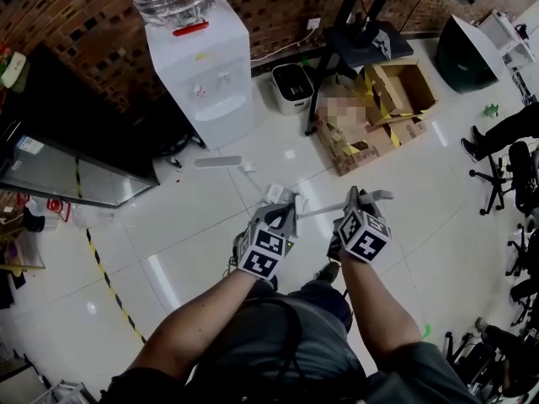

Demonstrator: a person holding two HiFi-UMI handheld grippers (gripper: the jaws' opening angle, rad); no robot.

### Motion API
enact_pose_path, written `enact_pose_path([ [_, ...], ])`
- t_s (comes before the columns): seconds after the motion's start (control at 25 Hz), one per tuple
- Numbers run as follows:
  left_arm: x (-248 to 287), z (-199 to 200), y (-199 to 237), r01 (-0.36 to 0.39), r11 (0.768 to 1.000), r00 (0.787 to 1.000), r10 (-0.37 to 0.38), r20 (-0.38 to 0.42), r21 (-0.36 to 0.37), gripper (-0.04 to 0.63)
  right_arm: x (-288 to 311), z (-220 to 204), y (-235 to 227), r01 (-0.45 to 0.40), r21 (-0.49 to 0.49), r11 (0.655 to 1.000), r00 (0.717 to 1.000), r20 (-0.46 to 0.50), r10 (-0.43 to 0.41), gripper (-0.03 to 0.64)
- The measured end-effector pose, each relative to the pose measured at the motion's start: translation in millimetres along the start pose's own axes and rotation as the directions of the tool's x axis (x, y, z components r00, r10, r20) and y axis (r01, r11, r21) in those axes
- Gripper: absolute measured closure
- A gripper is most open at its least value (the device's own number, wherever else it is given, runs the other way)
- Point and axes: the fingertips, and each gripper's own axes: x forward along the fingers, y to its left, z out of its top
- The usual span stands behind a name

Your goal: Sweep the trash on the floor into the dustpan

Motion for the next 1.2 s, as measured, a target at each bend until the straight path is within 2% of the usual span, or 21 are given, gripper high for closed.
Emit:
enact_pose_path([
  [0.2, 0, 2, -6, 0.023, 1.0, 1.0, -0.023, 0.012, 0.008, 0.588, -25, 7, -46, 0.055, 0.116, 0.992, 0.998, 0.031, -0.059, 0.528],
  [0.32, -1, 5, -15, 0.037, 0.999, 0.999, -0.037, -0.001, 0.031, 0.588, -44, 17, -65, 0.059, 0.157, 0.986, 0.995, 0.067, -0.07, 0.528],
  [0.64, -8, 33, -48, 0.103, 0.991, 0.993, -0.108, 0.057, 0.084, 0.588, -94, 38, -107, 0.072, 0.26, 0.963, 0.982, 0.153, -0.115, 0.528],
  [0.92, -24, 73, -81, 0.145, 0.988, 0.974, -0.153, 0.169, 0.056, 0.588, -151, 74, -122, 0.041, 0.203, 0.978, 0.959, 0.268, -0.096, 0.528],
  [1.08, -39, 104, -117, 0.188, 0.978, 0.952, -0.204, 0.229, 0.093, 0.588, -198, 102, -134, 0.021, 0.141, 0.99, 0.936, 0.346, -0.069, 0.529],
  [1.2, -53, 132, -147, 0.189, 0.975, 0.934, -0.215, 0.287, 0.116, 0.588, -232, 125, -145, 0.002, 0.058, 0.998, 0.918, 0.395, -0.025, 0.531],
])
